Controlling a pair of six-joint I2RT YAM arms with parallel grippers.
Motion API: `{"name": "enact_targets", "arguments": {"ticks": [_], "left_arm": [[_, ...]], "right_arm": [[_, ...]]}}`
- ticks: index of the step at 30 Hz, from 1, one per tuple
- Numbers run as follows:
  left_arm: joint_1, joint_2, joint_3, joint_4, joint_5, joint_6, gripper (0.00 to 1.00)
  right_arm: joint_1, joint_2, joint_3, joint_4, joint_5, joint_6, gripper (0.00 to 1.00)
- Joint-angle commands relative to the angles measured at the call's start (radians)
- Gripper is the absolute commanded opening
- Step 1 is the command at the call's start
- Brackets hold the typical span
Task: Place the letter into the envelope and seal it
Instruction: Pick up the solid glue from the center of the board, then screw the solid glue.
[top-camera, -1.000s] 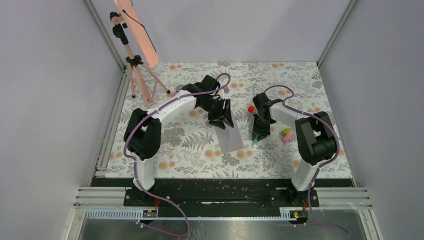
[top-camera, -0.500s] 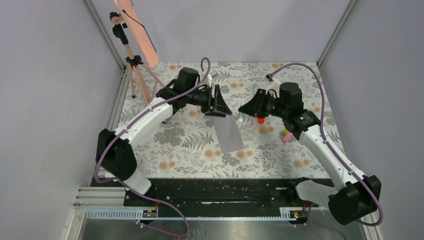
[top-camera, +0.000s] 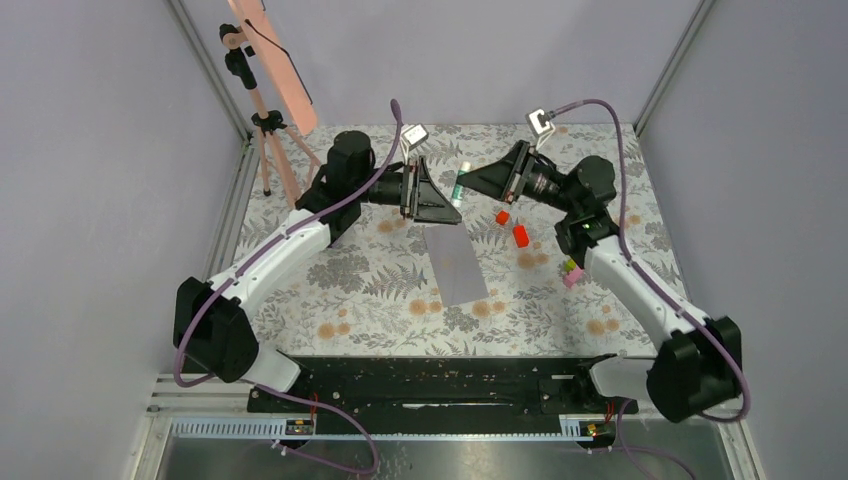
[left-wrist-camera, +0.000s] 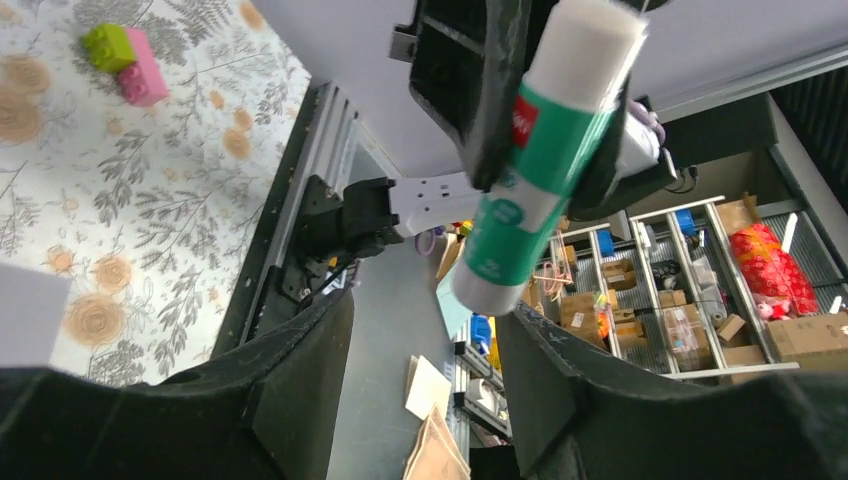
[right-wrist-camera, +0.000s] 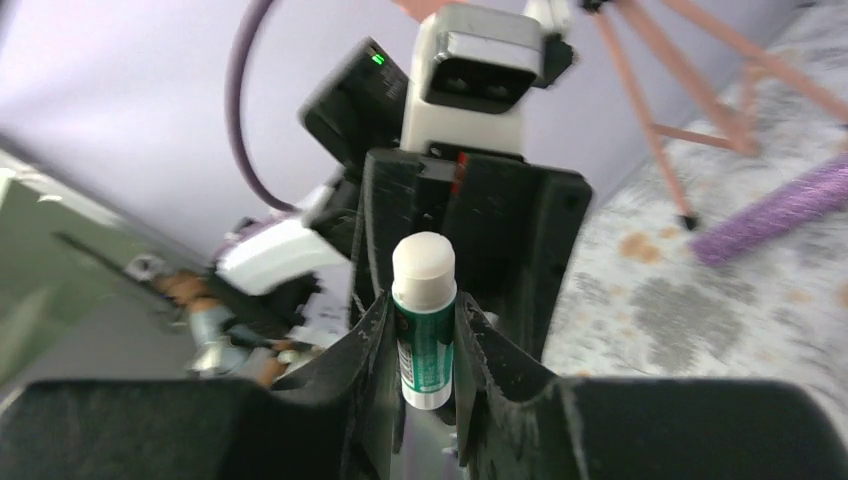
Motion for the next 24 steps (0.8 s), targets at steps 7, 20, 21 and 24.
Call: {"name": "enact_targets", "arguments": {"ticks": [7,20,21,24], "left_arm": [[0.003,-0.005,-0.144,1.04,0.123,-0.661,0.55],[0.01,0.136,-0.085,1.484,0.069,-1.005,0.5],[0.009,0.138,-0.081,1.486,0.066,-1.008,0.5],[0.009,0.145,-0.067,1.486,0.065,-1.011,0.48]], "right_arm": [[-0.008,0.238,0.068,0.902,-0.154,0.62,0.0],[-0.004,0.245,0.116,0.903,-0.223,0.658,0.0],[-0.002,0.247,0.119,0.903,-0.229,0.66,0.0],[0.002,0.254,0.119,0.903,-0.231,0.664,0.0]]}}
